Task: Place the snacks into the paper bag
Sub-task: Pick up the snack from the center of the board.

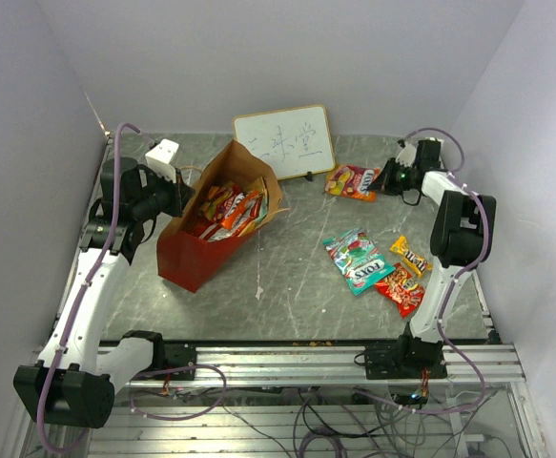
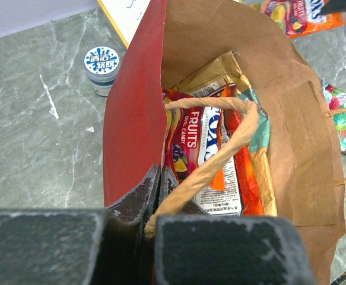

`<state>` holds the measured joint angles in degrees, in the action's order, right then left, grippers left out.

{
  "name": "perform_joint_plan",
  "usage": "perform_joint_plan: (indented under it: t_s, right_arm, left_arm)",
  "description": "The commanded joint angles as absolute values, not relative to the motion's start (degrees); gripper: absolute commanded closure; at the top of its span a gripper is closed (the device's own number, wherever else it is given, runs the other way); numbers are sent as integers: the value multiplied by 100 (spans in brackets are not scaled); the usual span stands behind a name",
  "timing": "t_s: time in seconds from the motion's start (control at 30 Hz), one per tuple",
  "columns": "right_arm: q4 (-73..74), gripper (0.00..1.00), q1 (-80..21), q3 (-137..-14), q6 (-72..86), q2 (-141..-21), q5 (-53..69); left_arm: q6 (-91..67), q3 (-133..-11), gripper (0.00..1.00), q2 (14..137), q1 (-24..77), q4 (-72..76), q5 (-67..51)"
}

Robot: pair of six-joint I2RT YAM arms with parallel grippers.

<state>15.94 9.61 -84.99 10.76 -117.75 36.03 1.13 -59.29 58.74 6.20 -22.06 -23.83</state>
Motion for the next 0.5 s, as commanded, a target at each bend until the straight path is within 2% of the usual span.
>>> perform_joint_plan:
  t_s: [0.0, 0.2, 0.47]
  right_arm:
    - [1771, 100, 1054, -8313, 655, -10978, 3646]
    - [1607, 100, 1054, -7992, 440, -9918, 3858]
    - [1449, 100, 1046, -8146, 770, -8950, 4687]
  left_arm:
    - [142, -6047, 93, 5888, 598, -1997, -2593]
    - [172, -6047, 93, 5906, 589, -2004, -2562]
    - [172, -6012, 93, 5871, 571, -1988, -2556]
